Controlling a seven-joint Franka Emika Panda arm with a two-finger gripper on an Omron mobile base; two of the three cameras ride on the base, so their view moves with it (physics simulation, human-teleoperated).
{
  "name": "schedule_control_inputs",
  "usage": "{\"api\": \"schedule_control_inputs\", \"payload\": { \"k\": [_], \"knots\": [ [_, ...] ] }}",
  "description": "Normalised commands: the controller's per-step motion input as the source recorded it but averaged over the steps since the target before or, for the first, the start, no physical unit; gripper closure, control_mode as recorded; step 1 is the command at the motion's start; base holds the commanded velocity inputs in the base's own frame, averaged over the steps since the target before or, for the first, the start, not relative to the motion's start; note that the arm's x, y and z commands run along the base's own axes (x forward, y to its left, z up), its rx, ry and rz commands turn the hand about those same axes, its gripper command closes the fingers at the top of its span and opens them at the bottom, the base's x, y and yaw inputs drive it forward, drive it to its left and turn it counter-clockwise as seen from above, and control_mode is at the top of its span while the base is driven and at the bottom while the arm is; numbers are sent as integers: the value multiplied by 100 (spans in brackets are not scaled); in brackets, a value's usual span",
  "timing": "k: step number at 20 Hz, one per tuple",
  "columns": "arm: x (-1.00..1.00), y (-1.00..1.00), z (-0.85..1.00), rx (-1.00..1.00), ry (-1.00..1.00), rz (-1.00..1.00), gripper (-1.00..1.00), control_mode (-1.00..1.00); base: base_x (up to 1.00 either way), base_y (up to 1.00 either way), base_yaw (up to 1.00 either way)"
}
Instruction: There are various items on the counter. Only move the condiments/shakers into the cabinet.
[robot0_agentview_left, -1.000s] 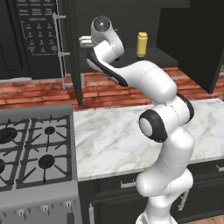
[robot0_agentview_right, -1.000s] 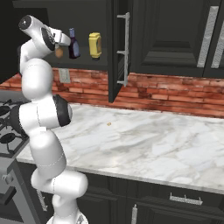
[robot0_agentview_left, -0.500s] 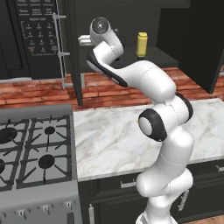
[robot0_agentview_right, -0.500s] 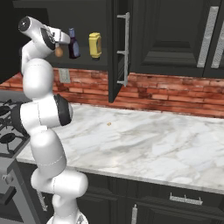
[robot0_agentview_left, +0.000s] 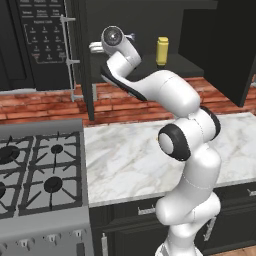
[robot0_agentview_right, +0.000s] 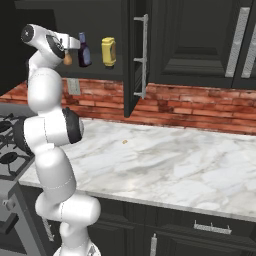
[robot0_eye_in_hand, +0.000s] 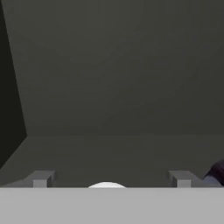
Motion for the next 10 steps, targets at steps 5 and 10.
{"api": "schedule_control_inputs", "payload": {
  "k": [5,10],
  "knots": [
    [4,0,-8,-2,-6,0,-100,-100,0,0,0],
    [4,0,-13,-3,-10,0,-100,-100,0,0,0]
  ]
}}
